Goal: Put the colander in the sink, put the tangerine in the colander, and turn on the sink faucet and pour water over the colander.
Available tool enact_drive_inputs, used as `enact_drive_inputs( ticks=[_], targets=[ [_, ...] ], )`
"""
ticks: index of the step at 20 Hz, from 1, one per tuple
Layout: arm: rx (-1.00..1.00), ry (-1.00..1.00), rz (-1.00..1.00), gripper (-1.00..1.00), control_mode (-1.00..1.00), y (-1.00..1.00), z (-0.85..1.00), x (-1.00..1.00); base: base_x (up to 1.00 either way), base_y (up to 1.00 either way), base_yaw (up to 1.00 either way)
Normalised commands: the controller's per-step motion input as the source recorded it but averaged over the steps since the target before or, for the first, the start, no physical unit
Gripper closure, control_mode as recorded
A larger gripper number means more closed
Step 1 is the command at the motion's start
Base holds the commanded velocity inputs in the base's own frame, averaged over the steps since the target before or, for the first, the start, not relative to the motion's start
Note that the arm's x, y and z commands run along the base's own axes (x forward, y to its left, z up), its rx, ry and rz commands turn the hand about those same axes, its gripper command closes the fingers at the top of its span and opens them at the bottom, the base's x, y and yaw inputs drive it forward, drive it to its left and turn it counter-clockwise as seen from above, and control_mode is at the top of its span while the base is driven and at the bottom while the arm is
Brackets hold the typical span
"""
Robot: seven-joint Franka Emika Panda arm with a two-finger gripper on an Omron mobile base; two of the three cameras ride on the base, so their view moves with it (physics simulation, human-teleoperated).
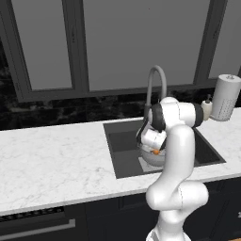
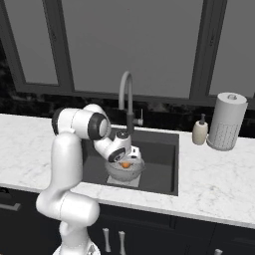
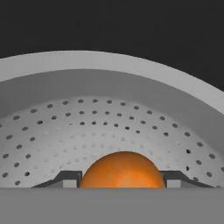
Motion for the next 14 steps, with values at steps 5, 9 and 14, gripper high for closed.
enact_drive_inputs(
  ticks=[5, 9, 14],
  targets=[
    [0.00, 0.00, 0.00, 1.00, -1.00, 0.00, -0.02, -0.07, 0.00, 0.00, 0.00],
    [0.00, 0.00, 0.00, 1.00, -1.00, 0.01, 0.00, -0.34, 0.00, 0.00, 0.00],
    [0.00, 0.00, 0.00, 1.00, -1.00, 0.02, 0.01, -0.47, 0.00, 0.00, 0.00]
  ],
)
